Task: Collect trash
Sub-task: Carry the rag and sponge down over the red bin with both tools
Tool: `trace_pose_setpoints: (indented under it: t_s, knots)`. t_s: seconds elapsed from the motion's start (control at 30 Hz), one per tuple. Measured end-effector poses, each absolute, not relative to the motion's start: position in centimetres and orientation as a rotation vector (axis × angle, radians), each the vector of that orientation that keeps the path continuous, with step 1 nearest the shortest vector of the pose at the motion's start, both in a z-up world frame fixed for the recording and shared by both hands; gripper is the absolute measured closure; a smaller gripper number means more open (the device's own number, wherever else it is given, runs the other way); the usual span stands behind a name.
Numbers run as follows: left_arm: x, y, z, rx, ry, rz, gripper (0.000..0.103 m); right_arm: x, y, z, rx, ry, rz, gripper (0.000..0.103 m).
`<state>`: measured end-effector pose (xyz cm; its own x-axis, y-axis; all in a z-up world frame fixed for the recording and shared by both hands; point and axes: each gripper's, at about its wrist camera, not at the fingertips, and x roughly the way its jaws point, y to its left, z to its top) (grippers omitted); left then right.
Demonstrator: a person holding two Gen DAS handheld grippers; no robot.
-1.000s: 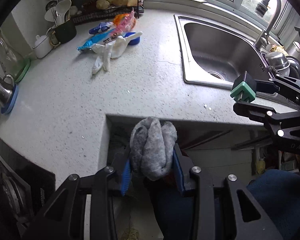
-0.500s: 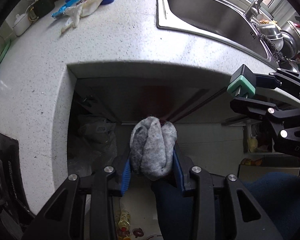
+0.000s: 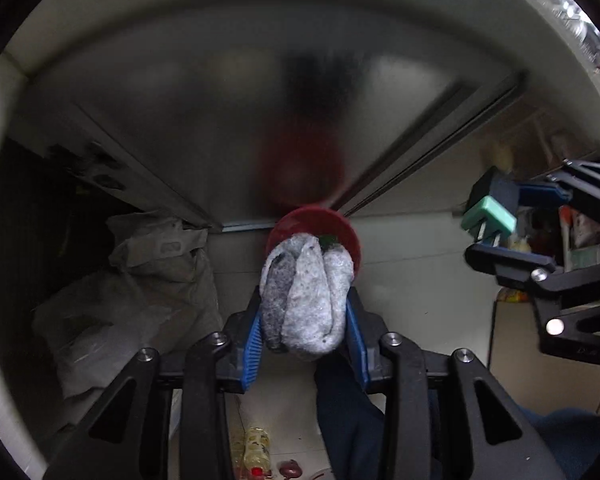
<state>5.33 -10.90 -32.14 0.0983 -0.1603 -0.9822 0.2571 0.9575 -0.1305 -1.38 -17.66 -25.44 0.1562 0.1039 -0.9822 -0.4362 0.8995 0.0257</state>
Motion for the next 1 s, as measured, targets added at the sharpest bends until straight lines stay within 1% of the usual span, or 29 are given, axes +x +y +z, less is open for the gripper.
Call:
trace_pose_setpoints:
  t_s: [0.07,0.2,0.43,0.57,0.67,0.83,1.0]
  knots:
    - [5.8,-11.1,-34.9,0.067,1.451,-0.316,0.069,-1.0,-18.2,-27.9,-0.260,1.372,0.398,0.050]
    - [6.6,-12.3,-40.2,0.062,1.452,-0.342,0.069,-0.1,-18.4,-33.7,-0.294,1.374,0.389,0.050]
    - [7.1,-13.5,-50.4,0.055,1.523,-0.347,0.069,1.1,-18.9,-43.5,-0.265,1.418,0.391,0.051]
    - [7.4,-13.2,-55.4,-0.003,1.545,-0.346,0.069,1.8,-18.8,-47.8,-0.240,1.454,0.389,0.050]
    - [7.4,-13.4,-58.5,-0.023,1.553,-0.354,0.069,1.9,-18.3,-50.6,-0.246,1.469,0.393,0.050]
    - [7.3,-14.8,-63.2,0.031,1.583,-0.378,0.069,1.4,-18.8,-53.7,-0.269,1.499,0.404,0.051]
    - [7.1,-15.2,-64.7,0.037,1.613,-0.373,0.069,1.3,-19.1,-55.6,-0.292,1.549,0.428,0.051]
